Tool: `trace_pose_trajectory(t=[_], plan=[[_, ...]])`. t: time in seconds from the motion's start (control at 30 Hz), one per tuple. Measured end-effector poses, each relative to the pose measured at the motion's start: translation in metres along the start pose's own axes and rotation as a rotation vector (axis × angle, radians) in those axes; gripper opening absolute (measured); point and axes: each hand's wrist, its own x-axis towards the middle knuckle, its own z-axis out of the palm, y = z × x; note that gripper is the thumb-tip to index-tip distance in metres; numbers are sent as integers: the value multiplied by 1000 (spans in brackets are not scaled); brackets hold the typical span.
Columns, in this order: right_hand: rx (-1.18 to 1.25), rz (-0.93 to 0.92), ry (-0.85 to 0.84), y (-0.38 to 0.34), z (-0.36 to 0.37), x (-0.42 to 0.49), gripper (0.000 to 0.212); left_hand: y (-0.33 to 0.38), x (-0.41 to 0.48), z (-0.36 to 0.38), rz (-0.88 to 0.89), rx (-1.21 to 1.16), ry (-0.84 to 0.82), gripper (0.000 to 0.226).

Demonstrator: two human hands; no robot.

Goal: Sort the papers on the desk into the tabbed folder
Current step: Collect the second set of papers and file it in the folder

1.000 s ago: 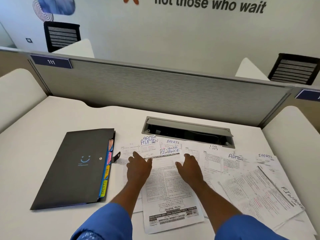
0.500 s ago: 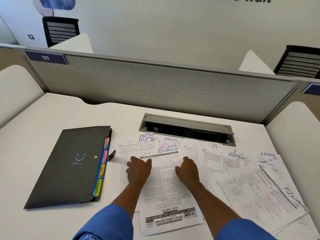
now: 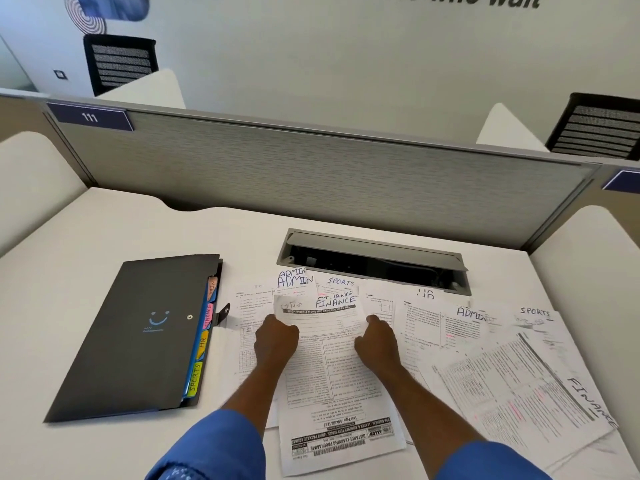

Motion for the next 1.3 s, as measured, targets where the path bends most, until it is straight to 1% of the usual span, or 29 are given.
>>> trace_pose_trajectory(t=[0.17, 0.3, 0.37, 0.47, 0.5, 0.6, 0.7, 0.8, 1.0, 1.13, 1.23, 1.3], plan=[[6, 6, -22, -1, -1, 2, 50, -3, 2, -2, 12, -85, -4, 33], [86, 21, -20, -4, -3, 3, 52, 0, 3, -6, 37, -151, 13, 27], [176, 43, -21, -5, -4, 5, 50, 3, 3, -8, 55, -201, 21, 26], [331, 69, -45, -10, -9, 4, 30, 7, 3, -11, 89, -277, 35, 25], [392, 69, -53, -12, -13, 4, 26, 8, 2, -13, 100, -299, 39, 24], [600, 57, -60, -21, -27, 3, 26, 15, -1, -18, 143, -392, 43, 25], [740, -4, -61, -30, -45, 2, 29, 29, -6, -25, 195, -462, 74, 27], [823, -127, -65, -39, -68, -1, 22, 47, -13, -33, 275, -495, 90, 22], [1062, -226, -59, -50, -108, 1, 17, 82, -26, -47, 469, -542, 191, 21], [1091, -270, -42, -44, -113, 1, 19, 90, -35, -46, 527, -545, 217, 17], [1058, -245, -40, -31, -103, -1, 21, 82, -37, -39, 474, -491, 180, 18], [995, -239, -40, -20, -95, -3, 26, 75, -38, -34, 428, -412, 127, 25]])
